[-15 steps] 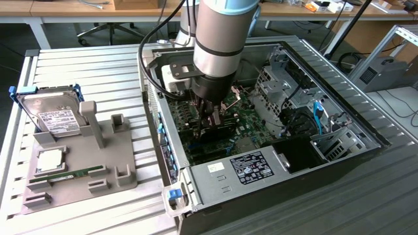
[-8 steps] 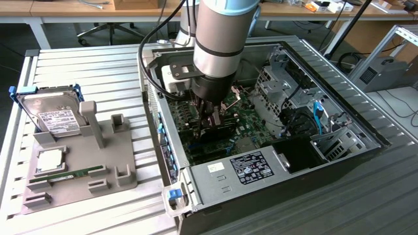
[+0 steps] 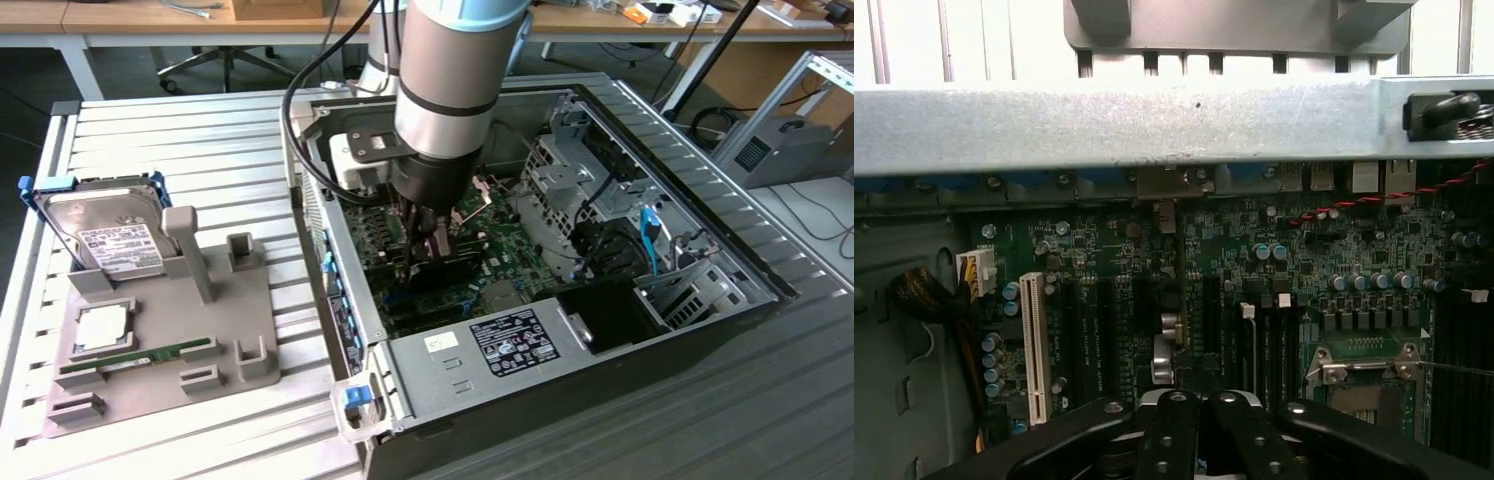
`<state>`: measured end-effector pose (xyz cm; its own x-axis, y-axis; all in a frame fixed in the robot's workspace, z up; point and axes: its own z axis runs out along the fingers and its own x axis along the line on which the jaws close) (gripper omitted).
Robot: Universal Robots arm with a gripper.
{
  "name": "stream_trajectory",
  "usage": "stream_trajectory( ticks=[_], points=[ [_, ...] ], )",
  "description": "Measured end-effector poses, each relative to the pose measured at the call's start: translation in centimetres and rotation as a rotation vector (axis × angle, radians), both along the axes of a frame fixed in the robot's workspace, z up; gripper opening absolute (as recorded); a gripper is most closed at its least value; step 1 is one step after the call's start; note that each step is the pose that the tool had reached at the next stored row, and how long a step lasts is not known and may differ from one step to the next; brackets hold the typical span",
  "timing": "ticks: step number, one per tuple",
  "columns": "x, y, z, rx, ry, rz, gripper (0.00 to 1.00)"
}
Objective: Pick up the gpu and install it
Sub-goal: 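Press down on the gpu until it lock into place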
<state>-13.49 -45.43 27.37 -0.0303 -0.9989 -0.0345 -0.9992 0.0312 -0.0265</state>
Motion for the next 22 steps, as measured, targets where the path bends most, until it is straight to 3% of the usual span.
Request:
stream_trajectory(
  ticks=[22],
  points=[
    [-0.2, 0.0, -0.37, 0.0, 0.0, 0.0, 0.11]
  ],
)
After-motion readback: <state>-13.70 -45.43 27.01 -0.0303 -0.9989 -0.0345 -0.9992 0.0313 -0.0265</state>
